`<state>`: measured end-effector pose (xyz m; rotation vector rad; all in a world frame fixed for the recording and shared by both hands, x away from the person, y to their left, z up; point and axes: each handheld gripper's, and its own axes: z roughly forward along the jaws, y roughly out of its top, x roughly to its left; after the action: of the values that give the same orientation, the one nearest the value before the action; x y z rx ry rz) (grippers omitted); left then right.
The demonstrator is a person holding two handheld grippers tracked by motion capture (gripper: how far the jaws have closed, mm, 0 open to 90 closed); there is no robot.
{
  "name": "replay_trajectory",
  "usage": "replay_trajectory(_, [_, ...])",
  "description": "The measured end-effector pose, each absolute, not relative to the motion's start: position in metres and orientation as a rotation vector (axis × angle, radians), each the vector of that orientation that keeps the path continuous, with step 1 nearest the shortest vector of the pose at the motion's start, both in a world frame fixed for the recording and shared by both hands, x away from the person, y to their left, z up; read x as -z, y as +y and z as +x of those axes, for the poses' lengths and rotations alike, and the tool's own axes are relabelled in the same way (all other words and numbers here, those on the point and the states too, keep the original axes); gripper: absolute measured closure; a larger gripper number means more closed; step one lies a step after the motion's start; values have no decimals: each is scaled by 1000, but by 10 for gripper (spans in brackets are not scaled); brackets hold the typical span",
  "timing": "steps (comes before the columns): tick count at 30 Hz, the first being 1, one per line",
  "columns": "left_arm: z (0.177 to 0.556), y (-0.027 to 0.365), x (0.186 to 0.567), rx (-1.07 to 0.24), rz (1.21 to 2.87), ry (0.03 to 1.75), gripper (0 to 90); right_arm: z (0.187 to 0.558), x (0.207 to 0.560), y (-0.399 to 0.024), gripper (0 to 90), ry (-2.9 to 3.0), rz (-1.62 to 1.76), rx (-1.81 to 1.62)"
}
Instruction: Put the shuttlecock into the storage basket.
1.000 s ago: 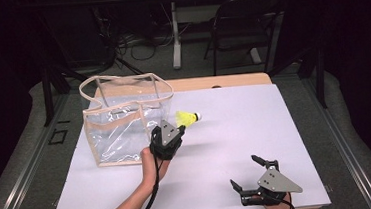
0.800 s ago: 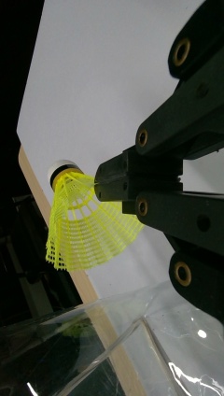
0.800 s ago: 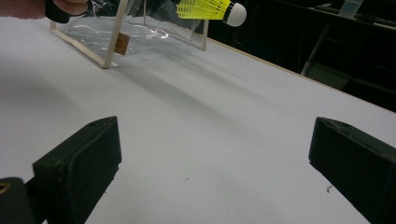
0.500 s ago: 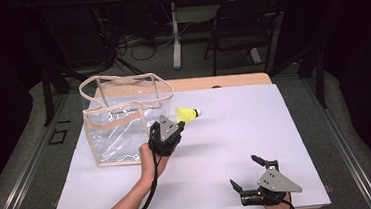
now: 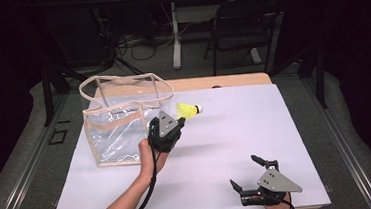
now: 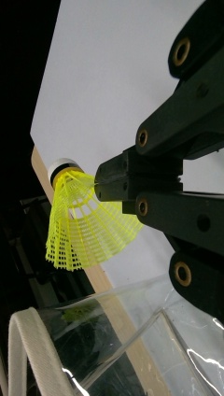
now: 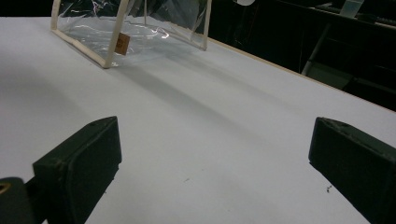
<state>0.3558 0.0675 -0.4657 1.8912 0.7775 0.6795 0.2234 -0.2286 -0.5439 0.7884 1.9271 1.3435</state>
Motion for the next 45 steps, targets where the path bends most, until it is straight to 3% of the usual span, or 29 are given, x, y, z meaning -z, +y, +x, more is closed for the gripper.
replay_trajectory(45, [367,73,423,-756,1829,719,900,223,544,-229,20,1925,789,-1344])
